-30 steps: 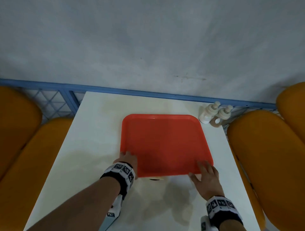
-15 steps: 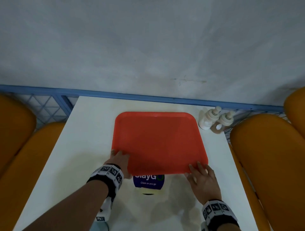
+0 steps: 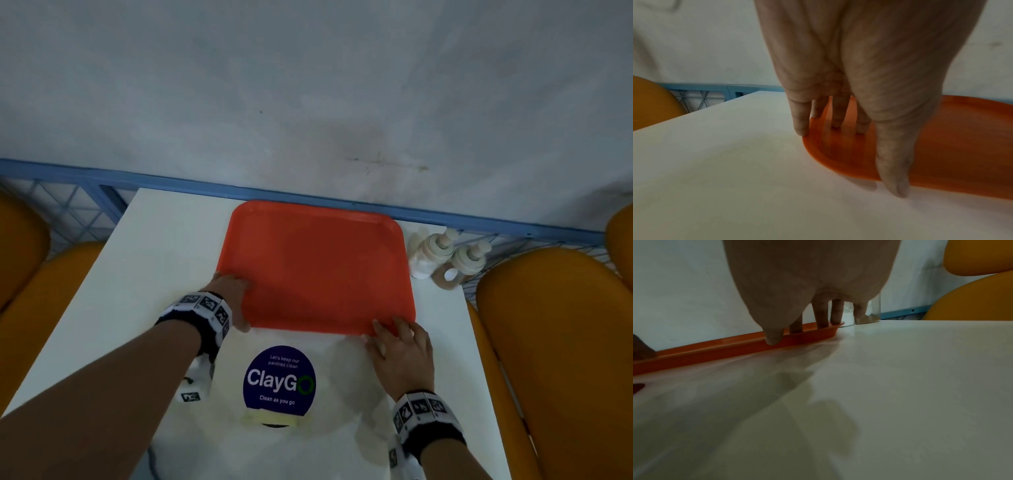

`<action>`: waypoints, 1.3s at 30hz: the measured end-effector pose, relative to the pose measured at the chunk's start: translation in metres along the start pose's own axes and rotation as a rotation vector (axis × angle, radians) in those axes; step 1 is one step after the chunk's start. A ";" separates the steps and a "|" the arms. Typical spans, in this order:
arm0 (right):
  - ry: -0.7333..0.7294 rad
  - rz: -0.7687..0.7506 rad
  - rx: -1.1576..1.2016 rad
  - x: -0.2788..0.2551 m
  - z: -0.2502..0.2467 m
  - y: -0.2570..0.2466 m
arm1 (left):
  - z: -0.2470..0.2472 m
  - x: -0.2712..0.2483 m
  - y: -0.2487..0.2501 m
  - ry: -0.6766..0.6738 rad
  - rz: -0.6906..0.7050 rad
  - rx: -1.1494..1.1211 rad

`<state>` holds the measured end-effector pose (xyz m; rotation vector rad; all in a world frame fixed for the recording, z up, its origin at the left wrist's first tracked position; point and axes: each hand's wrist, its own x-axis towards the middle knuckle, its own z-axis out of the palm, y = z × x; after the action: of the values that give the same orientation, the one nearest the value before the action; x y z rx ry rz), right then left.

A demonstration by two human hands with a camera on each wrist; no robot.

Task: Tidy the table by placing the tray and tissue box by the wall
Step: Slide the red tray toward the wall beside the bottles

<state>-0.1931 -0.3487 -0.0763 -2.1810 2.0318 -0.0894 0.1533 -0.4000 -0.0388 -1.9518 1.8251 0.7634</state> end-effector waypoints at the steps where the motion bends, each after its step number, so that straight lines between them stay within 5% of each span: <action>1: -0.003 -0.009 0.002 0.004 -0.001 -0.001 | -0.003 0.001 -0.002 0.012 0.005 0.001; 13: -0.114 -0.128 0.055 0.012 0.010 0.008 | -0.002 -0.019 -0.010 0.022 -0.019 -0.023; 39: -0.278 -0.110 -0.020 0.007 -0.010 0.006 | -0.003 -0.026 -0.013 0.019 -0.020 -0.098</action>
<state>-0.2002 -0.3573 -0.0677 -2.1752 1.7699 0.2098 0.1664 -0.3795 -0.0223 -2.0419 1.8073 0.8455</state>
